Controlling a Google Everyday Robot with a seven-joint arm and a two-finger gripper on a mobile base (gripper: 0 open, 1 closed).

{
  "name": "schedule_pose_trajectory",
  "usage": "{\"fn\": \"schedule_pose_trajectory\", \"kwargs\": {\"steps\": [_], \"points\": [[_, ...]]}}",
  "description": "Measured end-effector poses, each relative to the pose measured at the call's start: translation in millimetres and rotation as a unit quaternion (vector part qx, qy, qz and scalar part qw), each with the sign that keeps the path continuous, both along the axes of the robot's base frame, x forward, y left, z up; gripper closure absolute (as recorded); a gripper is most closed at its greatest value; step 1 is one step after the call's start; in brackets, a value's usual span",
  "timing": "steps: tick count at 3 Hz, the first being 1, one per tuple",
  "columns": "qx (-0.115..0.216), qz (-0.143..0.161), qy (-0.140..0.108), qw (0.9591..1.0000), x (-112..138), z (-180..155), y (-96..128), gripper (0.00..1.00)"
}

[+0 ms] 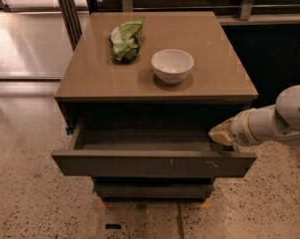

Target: Open top drawer

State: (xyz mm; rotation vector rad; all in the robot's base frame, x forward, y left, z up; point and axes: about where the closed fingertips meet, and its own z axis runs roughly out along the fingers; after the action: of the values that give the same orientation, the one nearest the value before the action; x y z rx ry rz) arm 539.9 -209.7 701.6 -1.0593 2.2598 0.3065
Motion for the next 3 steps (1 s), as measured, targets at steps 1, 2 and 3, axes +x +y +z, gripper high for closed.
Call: {"fn": "schedule_pose_trajectory", "kwargs": {"steps": [1,2,3], "points": [[0.006,0.016,0.033,0.9993,-9.4,-19.8,7.8,1.0],[0.011,0.027,0.062,0.9977,-18.9,-38.9,13.7,1.0],[0.013,0.028,0.067,0.9973,-21.8,-37.6,13.7,1.0]]}}
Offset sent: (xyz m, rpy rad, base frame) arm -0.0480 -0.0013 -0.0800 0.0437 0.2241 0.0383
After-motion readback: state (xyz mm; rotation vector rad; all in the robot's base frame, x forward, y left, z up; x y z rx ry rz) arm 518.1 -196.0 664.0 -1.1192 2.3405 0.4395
